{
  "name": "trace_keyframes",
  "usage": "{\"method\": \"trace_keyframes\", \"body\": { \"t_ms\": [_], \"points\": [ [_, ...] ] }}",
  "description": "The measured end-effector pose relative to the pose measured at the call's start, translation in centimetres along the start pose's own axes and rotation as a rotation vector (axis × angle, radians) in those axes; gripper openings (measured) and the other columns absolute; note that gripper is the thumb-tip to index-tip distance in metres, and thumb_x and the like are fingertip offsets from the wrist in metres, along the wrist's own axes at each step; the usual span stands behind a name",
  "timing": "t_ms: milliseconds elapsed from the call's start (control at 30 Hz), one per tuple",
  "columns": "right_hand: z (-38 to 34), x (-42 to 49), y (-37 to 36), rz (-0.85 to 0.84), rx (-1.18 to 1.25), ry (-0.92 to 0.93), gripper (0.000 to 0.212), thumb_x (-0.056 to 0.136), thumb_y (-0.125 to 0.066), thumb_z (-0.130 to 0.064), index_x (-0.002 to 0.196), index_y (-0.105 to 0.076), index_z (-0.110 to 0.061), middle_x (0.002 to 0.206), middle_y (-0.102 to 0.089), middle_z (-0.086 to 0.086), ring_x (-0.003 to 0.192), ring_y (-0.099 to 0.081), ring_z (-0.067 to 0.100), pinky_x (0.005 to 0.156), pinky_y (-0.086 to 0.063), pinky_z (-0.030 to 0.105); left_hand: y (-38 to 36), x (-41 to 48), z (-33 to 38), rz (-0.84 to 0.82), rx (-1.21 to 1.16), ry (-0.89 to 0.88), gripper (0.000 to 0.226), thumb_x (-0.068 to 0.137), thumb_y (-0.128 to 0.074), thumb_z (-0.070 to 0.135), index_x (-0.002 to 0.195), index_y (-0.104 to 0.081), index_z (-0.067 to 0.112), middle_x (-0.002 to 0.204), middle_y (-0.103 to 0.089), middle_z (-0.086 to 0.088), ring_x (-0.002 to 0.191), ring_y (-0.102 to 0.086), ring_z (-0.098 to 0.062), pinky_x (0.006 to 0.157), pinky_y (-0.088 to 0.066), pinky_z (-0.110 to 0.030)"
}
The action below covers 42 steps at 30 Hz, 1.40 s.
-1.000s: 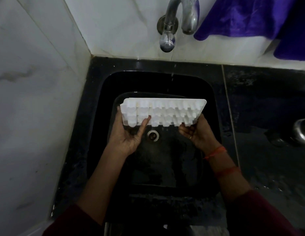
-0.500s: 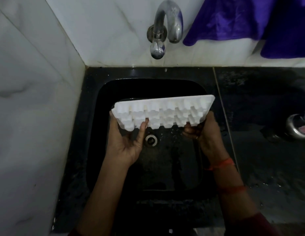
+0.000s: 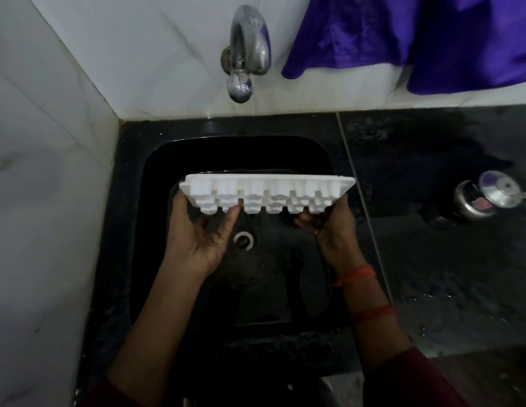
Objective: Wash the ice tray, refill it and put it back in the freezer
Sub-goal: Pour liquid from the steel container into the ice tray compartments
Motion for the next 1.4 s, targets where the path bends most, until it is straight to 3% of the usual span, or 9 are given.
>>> {"method": "trace_keyframes", "body": {
  "t_ms": [167,267,333,533,767,933,1067,1133,1400],
  "points": [
    [-1.0,-1.2,4.5,-0.001,-0.007,-0.126,0.037,0.105,-0.038,-0.039,0.095,-0.064,-0.014,0.065,-0.071,0.002,0.066,-0.068,0.017,0.055,-0.057,0.029,-0.1,-0.1,-2.6,0.060,0.093,0.018,0.038,0.094,-0.069,0.040,0.106,-0.068,0.003,0.109,-0.072,-0.016,0.111,-0.069,-0.030,0.062,-0.065,-0.045],
    [-2.8,-2.7,7.9,-0.016,0.035,-0.014,0.032,0.101,-0.048,-0.034,0.106,-0.067,-0.009,0.084,-0.073,0.008,0.076,-0.070,0.020,0.058,-0.058,0.029,-0.6,-0.9,-4.6,-0.045,0.235,0.028,0.030,0.099,-0.062,0.035,0.104,-0.069,0.007,0.100,-0.077,-0.014,0.088,-0.078,-0.028,0.061,-0.064,-0.039],
    [-4.3,-3.9,10.4,-0.034,0.040,0.089,0.032,0.101,-0.050,-0.028,0.096,-0.070,-0.003,0.078,-0.072,0.010,0.067,-0.070,0.019,0.056,-0.056,0.026,-1.3,-1.3,-6.4,-0.114,0.330,0.012,0.029,0.102,-0.056,0.033,0.104,-0.070,0.007,0.096,-0.077,-0.011,0.080,-0.077,-0.023,0.060,-0.062,-0.035],
    [-7.1,-4.9,19.4,-0.021,-0.006,0.217,0.027,0.102,-0.054,-0.022,0.109,-0.073,-0.004,0.106,-0.075,0.015,0.094,-0.073,0.024,0.077,-0.060,0.030,-2.6,-0.8,-13.6,-0.180,0.514,0.041,0.037,0.107,-0.050,0.031,0.127,-0.065,0.003,0.122,-0.073,-0.017,0.103,-0.074,-0.029,0.083,-0.064,-0.042],
    [-7.2,-1.8,31.6,0.158,-0.094,0.217,0.029,0.100,-0.058,-0.019,0.121,-0.069,-0.001,0.116,-0.071,0.020,0.105,-0.070,0.033,0.086,-0.060,0.042,-3.4,1.1,-23.1,-0.058,0.890,-0.033,0.027,0.102,-0.061,0.018,0.126,-0.068,0.009,0.111,-0.077,-0.009,0.089,-0.074,-0.020,0.064,-0.060,-0.035],
    [-7.9,-0.3,38.0,0.237,-0.267,0.316,0.020,0.097,-0.065,-0.017,0.111,-0.075,-0.008,0.103,-0.076,0.013,0.097,-0.072,0.029,0.089,-0.058,0.043,-4.7,2.3,-28.5,-0.006,1.049,-0.107,0.017,0.096,-0.071,0.015,0.112,-0.073,0.011,0.097,-0.078,-0.006,0.074,-0.076,-0.019,0.062,-0.061,-0.034],
    [-8.6,1.7,41.6,0.301,-0.452,0.337,0.026,0.089,-0.071,-0.035,0.106,-0.079,-0.017,0.100,-0.078,0.002,0.098,-0.073,0.023,0.093,-0.057,0.051,-5.7,3.2,-31.5,0.028,1.127,-0.212,0.010,0.095,-0.072,0.009,0.104,-0.073,0.011,0.089,-0.077,-0.006,0.064,-0.075,-0.014,0.055,-0.061,-0.028],
    [-9.3,2.4,42.5,0.328,-0.596,0.345,0.029,0.087,-0.069,-0.043,0.106,-0.079,-0.023,0.100,-0.078,-0.003,0.100,-0.072,0.018,0.095,-0.056,0.046,-6.2,3.5,-32.6,0.042,1.157,-0.253,0.008,0.094,-0.073,0.007,0.101,-0.073,0.010,0.087,-0.077,-0.006,0.063,-0.075,-0.014,0.055,-0.062,-0.027],
    [-10.6,4.3,43.2,0.396,-0.789,0.419,0.020,0.090,-0.071,-0.023,0.107,-0.078,-0.014,0.101,-0.077,0.003,0.089,-0.067,0.008,0.087,-0.048,0.019,-6.5,4.9,-34.2,0.081,1.190,-0.274,0.006,0.093,-0.073,0.004,0.097,-0.075,0.007,0.080,-0.077,-0.005,0.060,-0.074,-0.010,0.053,-0.060,-0.022]
  ]
}}
Point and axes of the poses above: each hand's wrist, its own x-axis towards the middle knuckle, its own y-axis out of the back of the hand, z = x × y, the point moved 1 cm from there along x, towards the middle knuckle
